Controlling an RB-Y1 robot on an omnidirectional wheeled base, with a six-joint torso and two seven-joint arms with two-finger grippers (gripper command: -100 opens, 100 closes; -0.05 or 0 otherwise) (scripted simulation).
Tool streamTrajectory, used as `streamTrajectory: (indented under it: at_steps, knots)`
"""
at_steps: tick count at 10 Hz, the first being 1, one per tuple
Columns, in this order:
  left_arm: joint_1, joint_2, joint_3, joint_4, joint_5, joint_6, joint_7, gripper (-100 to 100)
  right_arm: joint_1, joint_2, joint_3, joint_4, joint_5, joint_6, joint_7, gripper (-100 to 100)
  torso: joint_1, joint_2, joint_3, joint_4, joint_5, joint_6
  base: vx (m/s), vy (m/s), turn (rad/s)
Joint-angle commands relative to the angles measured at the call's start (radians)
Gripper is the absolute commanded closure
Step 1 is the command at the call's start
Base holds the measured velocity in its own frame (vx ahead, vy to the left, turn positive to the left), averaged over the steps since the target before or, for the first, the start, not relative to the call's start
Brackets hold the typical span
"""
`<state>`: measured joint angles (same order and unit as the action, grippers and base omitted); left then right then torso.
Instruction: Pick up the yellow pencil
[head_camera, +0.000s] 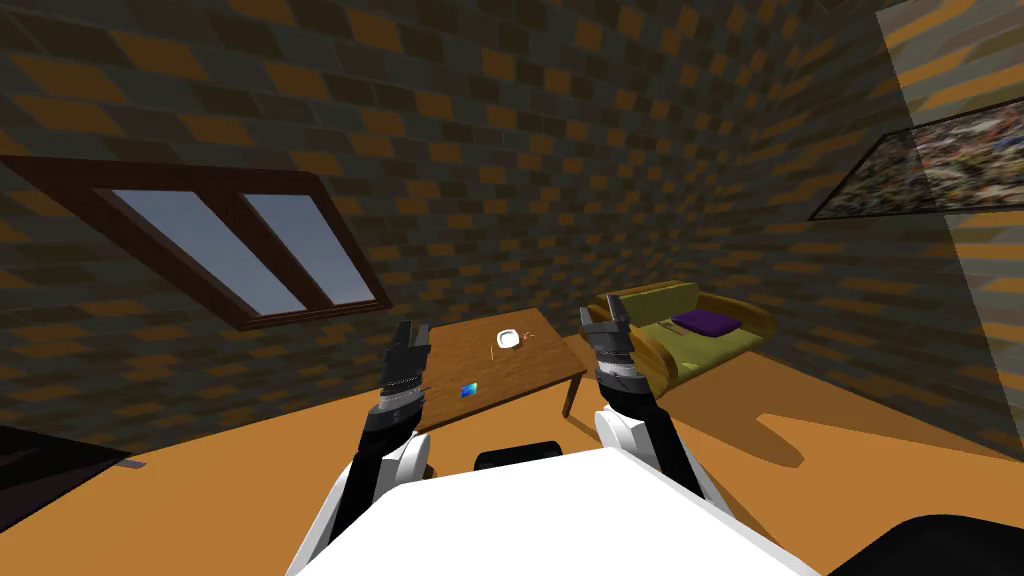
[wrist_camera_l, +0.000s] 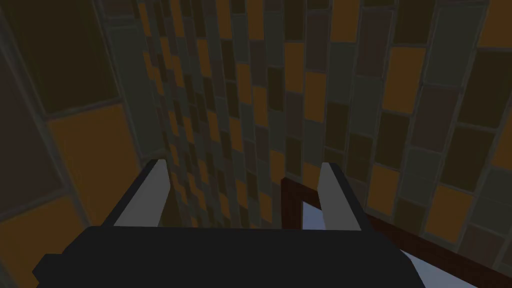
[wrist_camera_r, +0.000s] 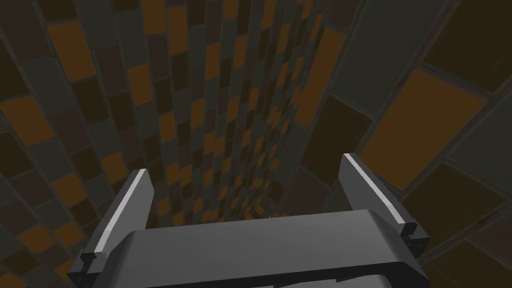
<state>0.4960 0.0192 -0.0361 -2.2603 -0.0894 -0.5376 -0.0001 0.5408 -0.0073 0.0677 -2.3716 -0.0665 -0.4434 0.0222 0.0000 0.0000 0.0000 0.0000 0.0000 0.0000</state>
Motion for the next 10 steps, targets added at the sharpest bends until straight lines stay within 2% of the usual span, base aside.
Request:
streamTrajectory:
  at_steps: [1,2,5,6,8,9,10]
  knots:
    - [0.003,0.037,-0.011,0.033,0.016,0.036,-0.021,-100,0.0,0.0,0.0,0.0,0.0,0.0,0.0,0,0.0,0.0,0.0,0.0,0.0,0.0,0.004,-0.004,-0.269]
    - [0.003,0.037,-0.011,0.033,0.016,0.036,-0.021,-100,0.0,0.0,0.0,0.0,0.0,0.0,0.0,0,0.0,0.0,0.0,0.0,0.0,0.001,0.003,0.004,-0.182]
    - [0.001,0.1,-0.024,0.102,0.052,0.106,-0.065,-100,0.0,0.0,0.0,0.0,0.0,0.0,0.0,0,0.0,0.0,0.0,0.0,0.0,0.0,-0.007,-0.003,-0.213]
    - [0.001,0.1,-0.024,0.102,0.052,0.106,-0.065,-100,0.0,0.0,0.0,0.0,0.0,0.0,0.0,0,0.0,0.001,0.0,0.0,0.0,0.0,-0.013,-0.001,-0.092]
    - [-0.007,0.154,-0.03,0.169,0.089,0.172,-0.109,-100,0.0,0.0,0.0,0.0,0.0,0.0,0.0,0,0.0,0.001,0.0,0.0,0.0,0.0,-0.021,-0.01,-0.258]
    - [-0.007,0.154,-0.03,0.169,0.089,0.174,-0.109,-100,0.0,0.0,0.0,0.0,0.0,0.0,0.0,0,0.0,0.002,0.001,0.0,0.0,0.0,-0.022,0.001,-0.105]
    - [-0.013,0.184,-0.032,0.202,0.111,0.213,-0.136,-100,0.0,0.0,0.0,0.0,0.0,0.0,0.0,0,0.0,0.001,0.001,0.0,0.0,0.0,-0.019,-0.004,-0.191]
